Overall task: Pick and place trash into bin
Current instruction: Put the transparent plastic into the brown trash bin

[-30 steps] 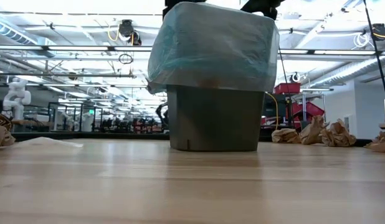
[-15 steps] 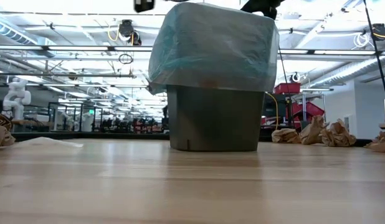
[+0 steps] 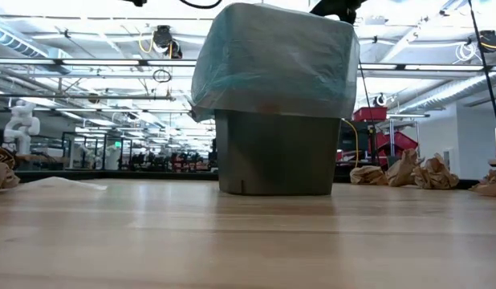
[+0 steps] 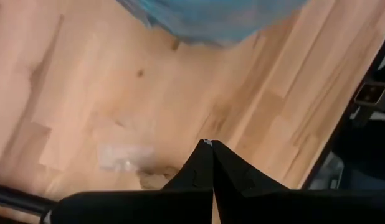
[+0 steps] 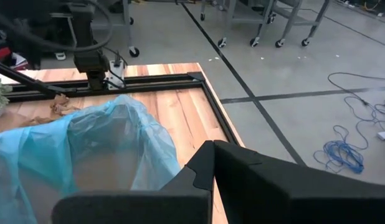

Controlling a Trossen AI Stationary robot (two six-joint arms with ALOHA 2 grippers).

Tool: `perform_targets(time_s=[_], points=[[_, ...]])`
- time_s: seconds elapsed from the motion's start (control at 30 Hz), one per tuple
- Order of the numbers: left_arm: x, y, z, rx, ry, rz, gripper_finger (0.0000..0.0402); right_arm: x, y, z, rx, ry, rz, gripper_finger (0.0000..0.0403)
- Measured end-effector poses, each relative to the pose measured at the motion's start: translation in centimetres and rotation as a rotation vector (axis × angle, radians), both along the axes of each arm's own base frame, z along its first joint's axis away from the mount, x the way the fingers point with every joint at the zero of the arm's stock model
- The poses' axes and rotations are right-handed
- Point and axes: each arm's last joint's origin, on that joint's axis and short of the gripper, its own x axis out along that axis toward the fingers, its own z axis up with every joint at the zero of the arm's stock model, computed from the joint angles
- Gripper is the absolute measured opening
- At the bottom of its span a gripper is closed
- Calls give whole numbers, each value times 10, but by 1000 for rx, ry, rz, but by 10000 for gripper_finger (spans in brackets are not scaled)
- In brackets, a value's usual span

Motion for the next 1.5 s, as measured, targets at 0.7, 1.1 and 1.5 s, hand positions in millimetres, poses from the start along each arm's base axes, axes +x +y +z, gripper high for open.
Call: perform_targets(time_s=[0.7, 1.1, 1.5], points=[[-41, -24, -134, 31, -93, 320, 0, 0, 0, -1, -29, 16, 14, 0], [-46, -31, -164, -17, 49, 332, 4, 0, 0, -1, -20, 21, 11, 0], [-23, -40, -211, 78, 279, 214, 149, 0, 0, -1, 1, 15, 3, 0]])
